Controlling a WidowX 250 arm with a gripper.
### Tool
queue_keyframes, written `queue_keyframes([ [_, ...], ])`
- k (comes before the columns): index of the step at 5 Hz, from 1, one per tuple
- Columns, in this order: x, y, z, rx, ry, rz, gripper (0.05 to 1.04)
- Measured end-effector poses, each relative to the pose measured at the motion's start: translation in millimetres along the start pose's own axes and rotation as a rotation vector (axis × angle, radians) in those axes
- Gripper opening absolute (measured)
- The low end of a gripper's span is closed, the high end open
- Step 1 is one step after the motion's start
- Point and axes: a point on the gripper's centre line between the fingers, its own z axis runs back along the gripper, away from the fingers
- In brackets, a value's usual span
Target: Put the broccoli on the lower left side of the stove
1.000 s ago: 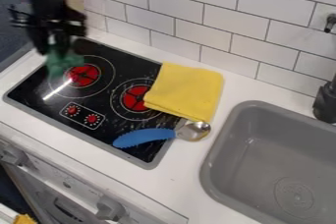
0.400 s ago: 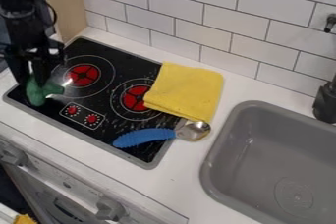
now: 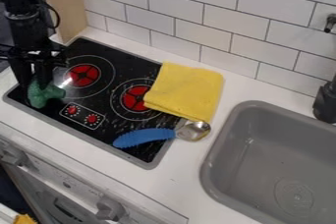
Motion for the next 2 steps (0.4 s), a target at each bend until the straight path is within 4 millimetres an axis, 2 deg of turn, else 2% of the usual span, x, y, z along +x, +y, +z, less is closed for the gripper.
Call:
queue_keyframes([
  [1, -0.2, -4.2, 0.1, 0.021, 0.011, -0.010, 0.758],
  [2, 0.9, -10.5, 1.5, 0.035, 0.014, -0.024, 0.993],
])
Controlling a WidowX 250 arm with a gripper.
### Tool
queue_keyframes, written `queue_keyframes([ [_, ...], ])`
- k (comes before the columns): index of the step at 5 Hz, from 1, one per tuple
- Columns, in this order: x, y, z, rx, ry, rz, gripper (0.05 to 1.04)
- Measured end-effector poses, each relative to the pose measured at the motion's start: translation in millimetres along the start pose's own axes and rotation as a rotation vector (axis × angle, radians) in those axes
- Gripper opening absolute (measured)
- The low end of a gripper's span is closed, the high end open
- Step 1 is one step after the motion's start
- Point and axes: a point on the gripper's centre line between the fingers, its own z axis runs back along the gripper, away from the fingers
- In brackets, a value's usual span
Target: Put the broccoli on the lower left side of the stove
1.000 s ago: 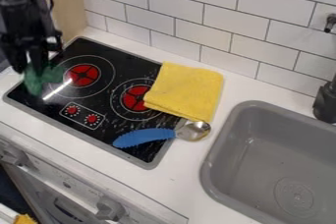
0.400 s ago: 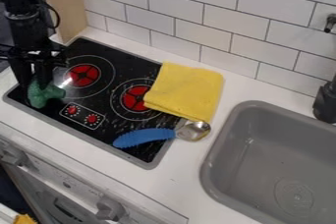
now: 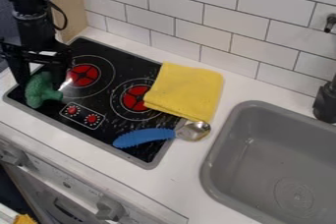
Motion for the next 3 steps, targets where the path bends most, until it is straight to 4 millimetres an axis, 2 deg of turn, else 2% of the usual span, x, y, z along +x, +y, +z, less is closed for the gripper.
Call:
queue_keyframes([
  [1, 2, -4, 8, 0.004, -0.020, -0.014, 1.001],
  [3, 3, -9, 52, -0.037, -0.145, 0.005, 1.001],
])
